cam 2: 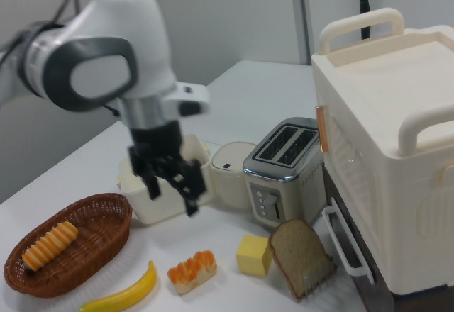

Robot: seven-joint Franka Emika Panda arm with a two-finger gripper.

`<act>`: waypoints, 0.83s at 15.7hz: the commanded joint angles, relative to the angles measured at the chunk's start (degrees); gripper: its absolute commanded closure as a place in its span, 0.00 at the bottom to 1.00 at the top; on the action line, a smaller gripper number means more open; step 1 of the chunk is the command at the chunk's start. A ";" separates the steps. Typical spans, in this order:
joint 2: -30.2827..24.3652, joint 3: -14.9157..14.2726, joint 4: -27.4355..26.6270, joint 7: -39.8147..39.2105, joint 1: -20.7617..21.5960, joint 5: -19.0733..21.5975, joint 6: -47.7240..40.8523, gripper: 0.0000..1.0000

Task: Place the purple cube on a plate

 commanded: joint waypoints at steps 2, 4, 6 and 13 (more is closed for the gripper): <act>-0.87 9.66 -0.73 8.43 1.56 0.40 -1.29 0.00; 0.18 9.66 -0.74 8.25 3.85 0.49 -1.20 0.00; 0.28 9.40 -0.74 8.17 4.30 1.28 -1.03 0.00; 0.36 8.18 -0.65 16.75 4.21 2.24 3.09 0.00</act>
